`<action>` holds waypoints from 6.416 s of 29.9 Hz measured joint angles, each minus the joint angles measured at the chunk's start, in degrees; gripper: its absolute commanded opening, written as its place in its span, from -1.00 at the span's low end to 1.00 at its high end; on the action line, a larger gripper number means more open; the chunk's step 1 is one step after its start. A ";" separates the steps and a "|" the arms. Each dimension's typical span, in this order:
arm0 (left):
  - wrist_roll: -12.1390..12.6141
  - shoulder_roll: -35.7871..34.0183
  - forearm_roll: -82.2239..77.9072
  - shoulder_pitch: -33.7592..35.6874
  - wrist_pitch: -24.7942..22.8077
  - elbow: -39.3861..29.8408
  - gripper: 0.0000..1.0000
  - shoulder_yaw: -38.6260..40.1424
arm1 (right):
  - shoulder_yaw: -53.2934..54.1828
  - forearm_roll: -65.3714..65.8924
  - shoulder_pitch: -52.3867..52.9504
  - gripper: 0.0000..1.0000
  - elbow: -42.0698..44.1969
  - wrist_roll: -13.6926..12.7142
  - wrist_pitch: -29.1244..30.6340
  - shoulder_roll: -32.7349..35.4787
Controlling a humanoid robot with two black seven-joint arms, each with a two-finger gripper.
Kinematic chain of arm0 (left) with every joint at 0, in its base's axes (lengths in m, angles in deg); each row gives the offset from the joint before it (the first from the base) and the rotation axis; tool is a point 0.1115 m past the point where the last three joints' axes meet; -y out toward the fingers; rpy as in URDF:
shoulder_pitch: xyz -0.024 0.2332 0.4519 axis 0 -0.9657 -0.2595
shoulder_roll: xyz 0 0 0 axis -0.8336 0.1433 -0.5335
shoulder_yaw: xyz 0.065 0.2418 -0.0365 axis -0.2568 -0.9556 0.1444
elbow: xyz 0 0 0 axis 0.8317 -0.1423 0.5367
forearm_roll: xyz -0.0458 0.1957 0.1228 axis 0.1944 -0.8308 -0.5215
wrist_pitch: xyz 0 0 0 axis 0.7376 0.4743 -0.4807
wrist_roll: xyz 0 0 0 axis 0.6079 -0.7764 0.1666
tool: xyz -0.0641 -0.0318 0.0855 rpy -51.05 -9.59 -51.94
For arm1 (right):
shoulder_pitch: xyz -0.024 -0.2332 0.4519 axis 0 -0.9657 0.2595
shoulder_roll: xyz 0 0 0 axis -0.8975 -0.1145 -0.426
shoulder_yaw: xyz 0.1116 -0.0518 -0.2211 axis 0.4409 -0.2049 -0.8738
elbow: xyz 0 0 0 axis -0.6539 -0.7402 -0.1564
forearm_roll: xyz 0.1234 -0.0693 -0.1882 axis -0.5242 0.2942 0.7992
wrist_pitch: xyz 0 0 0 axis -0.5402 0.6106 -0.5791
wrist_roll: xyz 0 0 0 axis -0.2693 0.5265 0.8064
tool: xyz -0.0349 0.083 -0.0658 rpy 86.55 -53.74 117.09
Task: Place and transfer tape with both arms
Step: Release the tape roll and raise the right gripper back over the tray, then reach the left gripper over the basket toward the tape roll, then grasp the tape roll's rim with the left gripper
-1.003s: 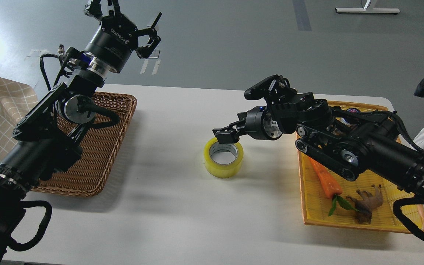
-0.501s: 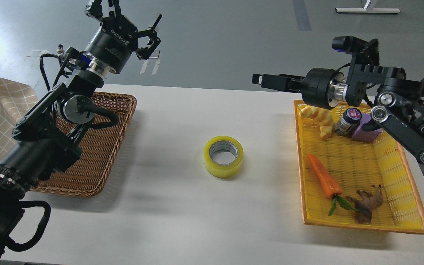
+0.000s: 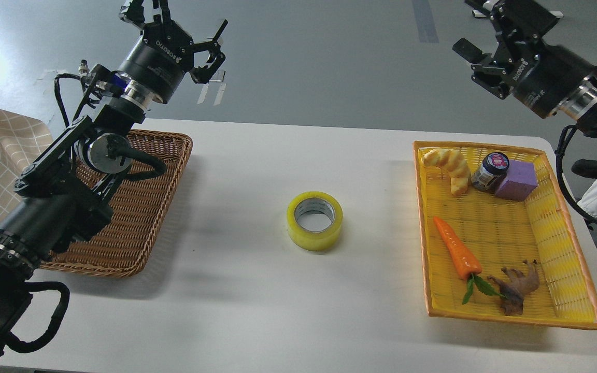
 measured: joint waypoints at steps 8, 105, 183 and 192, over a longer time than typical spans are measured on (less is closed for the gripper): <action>0.00 -0.08 -0.09 0.00 0.00 0.00 0.96 -0.08 | 3.51 -16.89 -1.12 1.00 3.81 -0.75 -0.01 -0.10; 16.17 -8.92 -89.04 4.83 0.00 -24.46 0.96 -26.48 | 11.79 -40.13 -4.09 1.00 9.95 -4.67 0.01 -15.86; 21.90 8.64 -87.67 5.57 0.00 -4.49 0.37 -34.46 | 11.35 -39.93 -4.71 1.00 10.42 -4.53 0.01 -17.34; 20.80 8.68 -87.80 5.67 0.00 -4.39 -1.00 -35.68 | 11.30 -39.93 -4.71 1.00 10.50 -4.46 0.01 -17.42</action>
